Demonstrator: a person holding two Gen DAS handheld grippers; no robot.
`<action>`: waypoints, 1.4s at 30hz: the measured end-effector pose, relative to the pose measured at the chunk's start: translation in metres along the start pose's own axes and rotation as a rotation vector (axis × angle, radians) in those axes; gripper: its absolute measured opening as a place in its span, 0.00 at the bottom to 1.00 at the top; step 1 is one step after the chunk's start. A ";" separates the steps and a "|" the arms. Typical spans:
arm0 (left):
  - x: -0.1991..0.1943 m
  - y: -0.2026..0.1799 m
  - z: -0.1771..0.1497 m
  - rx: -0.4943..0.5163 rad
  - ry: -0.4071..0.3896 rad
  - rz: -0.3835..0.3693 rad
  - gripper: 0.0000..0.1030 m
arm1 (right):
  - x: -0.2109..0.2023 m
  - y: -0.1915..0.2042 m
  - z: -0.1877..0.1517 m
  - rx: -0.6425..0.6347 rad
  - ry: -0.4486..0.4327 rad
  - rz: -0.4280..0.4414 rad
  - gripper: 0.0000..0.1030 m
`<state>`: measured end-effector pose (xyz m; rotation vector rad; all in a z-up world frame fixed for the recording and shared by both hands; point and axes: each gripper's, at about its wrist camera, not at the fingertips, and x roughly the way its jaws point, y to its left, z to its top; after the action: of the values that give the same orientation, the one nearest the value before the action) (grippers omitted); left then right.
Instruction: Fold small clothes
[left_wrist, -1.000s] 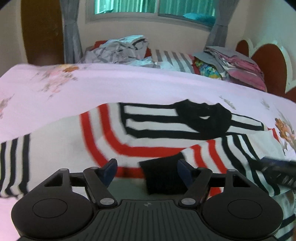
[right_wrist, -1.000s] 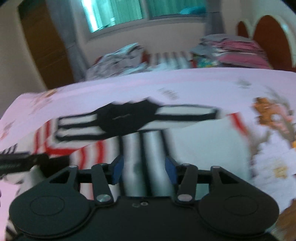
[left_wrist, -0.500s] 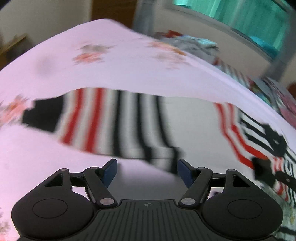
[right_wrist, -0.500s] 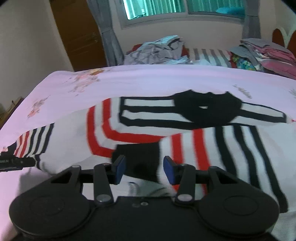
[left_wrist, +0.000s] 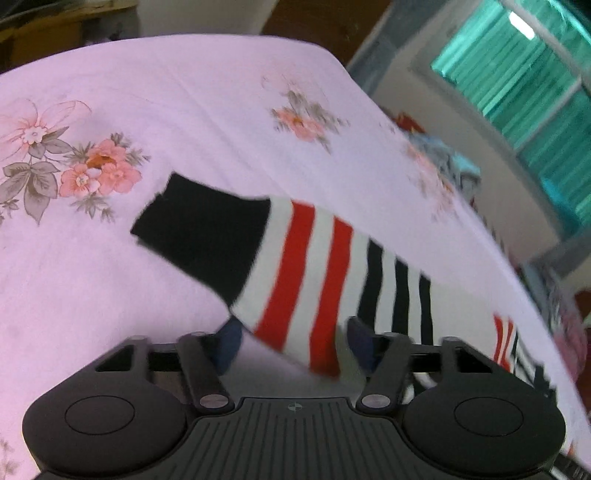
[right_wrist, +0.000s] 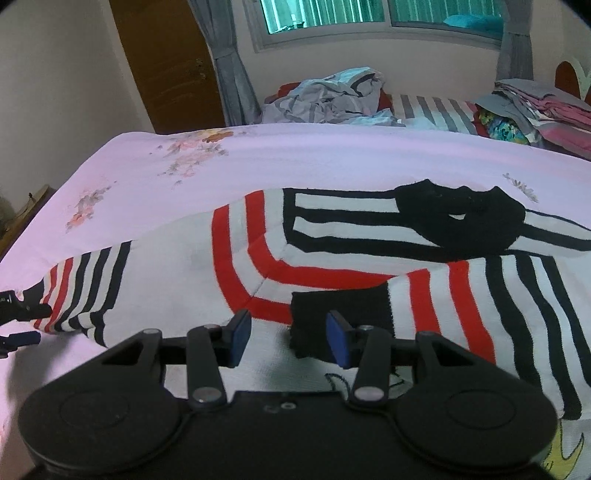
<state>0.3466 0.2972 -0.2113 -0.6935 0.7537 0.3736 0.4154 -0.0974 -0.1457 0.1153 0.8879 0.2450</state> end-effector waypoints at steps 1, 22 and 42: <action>0.003 0.004 0.003 -0.030 -0.011 -0.008 0.37 | 0.002 0.000 0.000 0.004 0.003 -0.005 0.43; -0.021 -0.099 0.015 0.197 -0.206 -0.207 0.05 | -0.001 -0.024 -0.003 0.089 0.007 -0.002 0.43; -0.005 -0.316 -0.157 0.822 0.153 -0.429 0.24 | -0.073 -0.120 -0.028 0.188 -0.052 -0.091 0.54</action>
<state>0.4360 -0.0391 -0.1525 -0.0881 0.7951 -0.3813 0.3695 -0.2323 -0.1323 0.2541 0.8614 0.0728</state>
